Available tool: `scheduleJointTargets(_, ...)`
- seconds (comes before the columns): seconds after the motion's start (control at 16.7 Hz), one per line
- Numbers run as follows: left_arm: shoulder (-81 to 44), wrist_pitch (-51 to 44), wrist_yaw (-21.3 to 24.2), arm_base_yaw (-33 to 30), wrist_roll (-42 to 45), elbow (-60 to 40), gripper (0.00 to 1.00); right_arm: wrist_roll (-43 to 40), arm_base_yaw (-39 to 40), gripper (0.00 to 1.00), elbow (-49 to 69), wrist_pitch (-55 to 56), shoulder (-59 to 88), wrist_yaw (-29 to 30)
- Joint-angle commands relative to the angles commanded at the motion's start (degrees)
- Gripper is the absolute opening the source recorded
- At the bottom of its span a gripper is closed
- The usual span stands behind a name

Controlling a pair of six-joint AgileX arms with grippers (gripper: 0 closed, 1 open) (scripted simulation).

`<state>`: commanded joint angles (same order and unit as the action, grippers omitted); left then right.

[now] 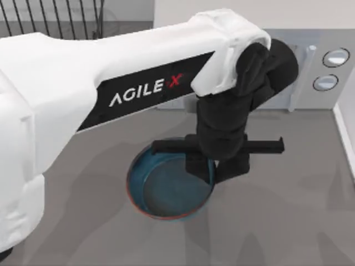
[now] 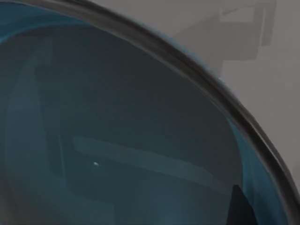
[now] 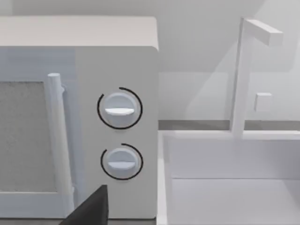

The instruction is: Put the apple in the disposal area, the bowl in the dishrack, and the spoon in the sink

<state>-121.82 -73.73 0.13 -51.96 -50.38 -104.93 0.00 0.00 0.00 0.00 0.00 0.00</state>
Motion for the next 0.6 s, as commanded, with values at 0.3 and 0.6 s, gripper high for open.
scheduleJointTargets(0.3, 0.93, -2.69, 0.02, 0.03, 0.06, -2.53, 0.0, 0.0, 0.0, 1.0, 0.0, 0.0, 0.0, 0.0)
scheduleJointTargets(0.6, 4.25, 1.22, 0.14, 3.92, 3.22, -1.37, 0.0, 0.0, 0.0, 1.0, 0.0, 0.0, 0.0, 0.0)
